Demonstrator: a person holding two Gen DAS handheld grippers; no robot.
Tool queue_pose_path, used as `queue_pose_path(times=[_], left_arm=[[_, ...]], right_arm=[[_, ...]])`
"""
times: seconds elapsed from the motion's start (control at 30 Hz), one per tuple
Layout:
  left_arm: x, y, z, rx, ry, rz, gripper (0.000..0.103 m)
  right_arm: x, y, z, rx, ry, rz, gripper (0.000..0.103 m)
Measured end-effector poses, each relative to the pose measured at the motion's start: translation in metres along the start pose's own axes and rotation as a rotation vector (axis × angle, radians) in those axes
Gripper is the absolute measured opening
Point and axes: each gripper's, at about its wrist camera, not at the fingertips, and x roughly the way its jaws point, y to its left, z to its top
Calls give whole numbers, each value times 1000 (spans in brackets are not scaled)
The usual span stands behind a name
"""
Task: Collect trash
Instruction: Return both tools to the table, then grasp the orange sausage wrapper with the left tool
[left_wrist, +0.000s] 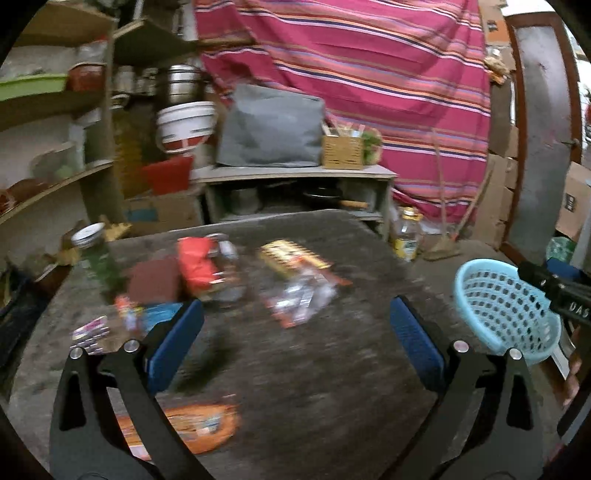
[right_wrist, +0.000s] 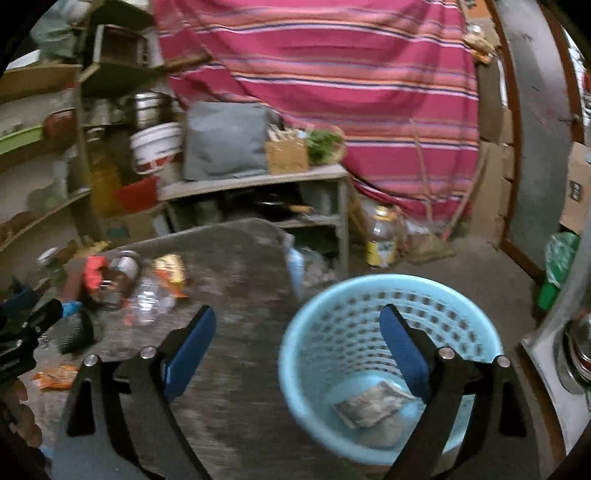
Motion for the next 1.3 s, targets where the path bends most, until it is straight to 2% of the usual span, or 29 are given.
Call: queue_pose_path(times=[0.2,0.3,0.57,0.83,1.0,1.07,1.3], left_arm=[[-15,69,-23,-25,6,85,98],[-13,96,-33,-61,31,92,98],[-1,138,-63,-110,78,120,98],[11,144,-87,-110,130,103,98],[30,142,-100,-144,225,23,97],[35,140,-105,-142,244,20,97],[38,129,-109,-83,261,9,76]], right_arm=[[4,53,-9,-49,5,71,89],[9,74,-17,-75,22,91,89],[27,110,-32,-141,56,84,89],[41,124,-38,-172,78,70,89],[53,131,-40,-183,100,68,89],[56,136,-41,-187,108,76,89],[61,150,-42,-200,119,100,89]])
